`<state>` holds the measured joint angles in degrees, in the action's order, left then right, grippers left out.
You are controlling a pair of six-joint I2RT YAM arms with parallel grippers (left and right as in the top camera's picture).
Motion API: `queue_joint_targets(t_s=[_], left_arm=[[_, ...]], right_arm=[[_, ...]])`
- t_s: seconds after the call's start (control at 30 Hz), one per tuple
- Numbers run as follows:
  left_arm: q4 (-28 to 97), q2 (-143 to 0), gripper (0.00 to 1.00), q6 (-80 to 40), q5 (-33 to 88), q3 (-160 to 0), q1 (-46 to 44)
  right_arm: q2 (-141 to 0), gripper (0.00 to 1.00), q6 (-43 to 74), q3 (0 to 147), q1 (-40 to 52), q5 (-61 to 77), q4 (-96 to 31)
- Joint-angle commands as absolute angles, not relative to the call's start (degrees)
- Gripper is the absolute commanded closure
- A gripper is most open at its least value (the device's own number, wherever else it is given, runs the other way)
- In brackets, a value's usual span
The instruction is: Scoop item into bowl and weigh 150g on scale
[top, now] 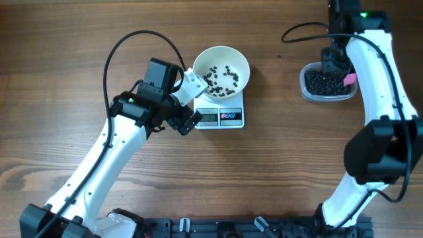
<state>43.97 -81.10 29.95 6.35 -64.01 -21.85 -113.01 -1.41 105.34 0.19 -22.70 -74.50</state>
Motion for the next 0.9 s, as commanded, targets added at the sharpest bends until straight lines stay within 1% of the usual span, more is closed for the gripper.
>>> queue_joint_targets(t_s=[0.0,0.17,0.3,0.47,0.73,0.87], left_arm=[[44.01,-80.62,0.0,31.09,7.25,-63.81,-21.63],[44.01,-80.62,0.0,31.09,7.25,-63.81,-21.63],[44.01,-80.62,0.0,31.09,7.25,-63.81,-21.63],[44.01,-80.62,0.0,31.09,7.25,-63.81,-21.63],[44.01,-80.62,0.0,31.09,7.25,-63.81,-21.63],[44.01,-80.62,0.0,31.09,7.25,-63.81,-21.63]], right_arm=[[-115.74,0.96,-1.17,104.9,0.14,-22.31,-74.61],[-116.81,0.96,0.14,101.36,0.12,-18.0,-74.65],[-116.81,0.96,-0.03,100.36,-0.71,-7.38,-75.75],[-116.81,0.96,-1.5,100.36,-3.44,2.44,-76.77],[-116.79,0.96,-3.27,100.38,-11.31,14.02,-77.23],[-116.79,0.96,-4.62,100.38,-16.38,22.22,-77.23]])
